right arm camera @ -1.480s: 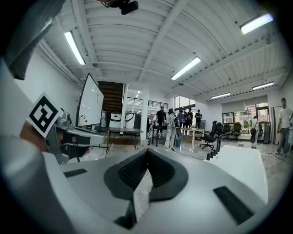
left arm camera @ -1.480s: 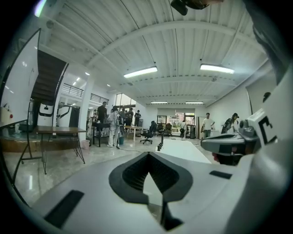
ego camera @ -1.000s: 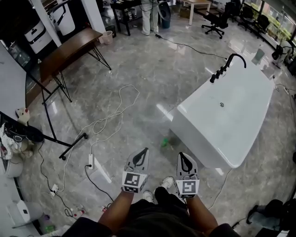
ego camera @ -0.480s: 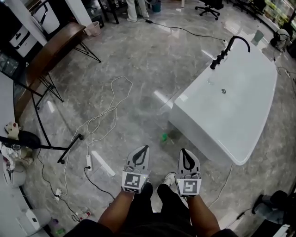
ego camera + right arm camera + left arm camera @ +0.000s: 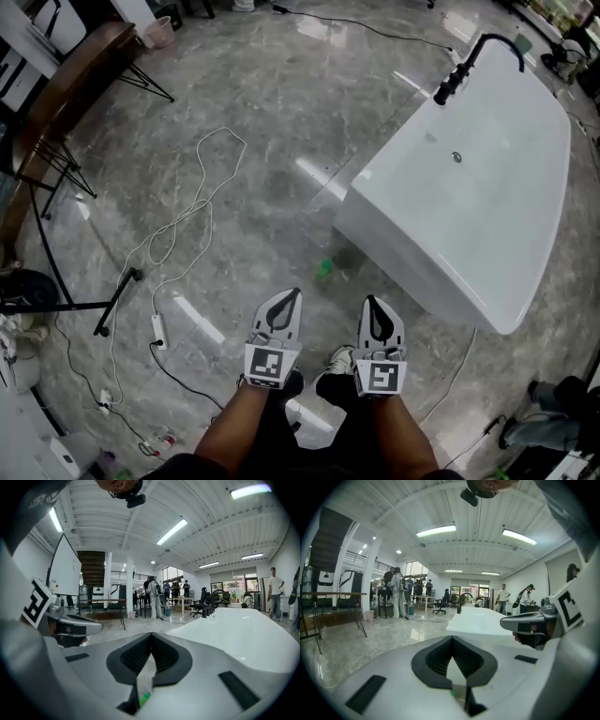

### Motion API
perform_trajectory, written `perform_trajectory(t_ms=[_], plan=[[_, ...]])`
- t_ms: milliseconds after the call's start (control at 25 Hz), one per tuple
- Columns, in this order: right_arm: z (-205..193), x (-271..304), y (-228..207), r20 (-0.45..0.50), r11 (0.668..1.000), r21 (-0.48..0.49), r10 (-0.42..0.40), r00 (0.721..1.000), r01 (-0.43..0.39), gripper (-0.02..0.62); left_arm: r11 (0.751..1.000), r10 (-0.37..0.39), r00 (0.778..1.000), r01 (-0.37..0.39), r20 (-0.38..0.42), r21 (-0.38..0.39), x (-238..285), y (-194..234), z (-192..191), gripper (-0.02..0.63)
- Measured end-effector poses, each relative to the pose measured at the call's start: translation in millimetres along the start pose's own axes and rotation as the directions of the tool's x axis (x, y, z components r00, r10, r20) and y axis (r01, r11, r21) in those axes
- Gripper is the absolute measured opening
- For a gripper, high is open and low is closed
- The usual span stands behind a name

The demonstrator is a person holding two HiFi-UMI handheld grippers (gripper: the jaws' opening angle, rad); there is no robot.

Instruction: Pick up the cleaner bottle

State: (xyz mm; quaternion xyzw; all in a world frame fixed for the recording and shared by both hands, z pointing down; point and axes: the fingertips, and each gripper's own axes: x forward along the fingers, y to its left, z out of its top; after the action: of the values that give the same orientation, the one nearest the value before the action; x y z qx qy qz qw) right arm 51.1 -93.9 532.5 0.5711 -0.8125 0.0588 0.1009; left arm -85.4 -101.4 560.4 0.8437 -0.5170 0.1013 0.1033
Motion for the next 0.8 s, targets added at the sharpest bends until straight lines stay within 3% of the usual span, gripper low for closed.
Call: perform_trajectory(t_ms=[280, 480, 600, 800], plan=[[-126, 46, 0, -0.018, 1.0, -0.006, 0.025, 1.0, -0.025, 0.015, 1.0, -0.014, 1.0, 0.014, -0.007, 0.016, 63, 10, -119, 0.005], [-202, 79, -21, -0.028, 0.999, 0.015, -0.031, 0.999, 0.032, 0.016, 1.0, -0.007, 1.0, 0.008, 0.016, -0.022, 114, 18, -194, 0.005], [-239, 97, -38, -0.041, 0.995, 0.034, -0.095, 0.995, 0.096, 0.017, 1.0, 0.0, 1.0, 0.001, 0.03, -0.031, 136, 21, -235, 0.005], [-292, 121, -44, 0.004, 0.998, -0.015, -0.059, 0.998, 0.059, 0.016, 1.0, -0.007, 0.999, 0.007, 0.042, -0.004, 157, 19, -295, 0.005]])
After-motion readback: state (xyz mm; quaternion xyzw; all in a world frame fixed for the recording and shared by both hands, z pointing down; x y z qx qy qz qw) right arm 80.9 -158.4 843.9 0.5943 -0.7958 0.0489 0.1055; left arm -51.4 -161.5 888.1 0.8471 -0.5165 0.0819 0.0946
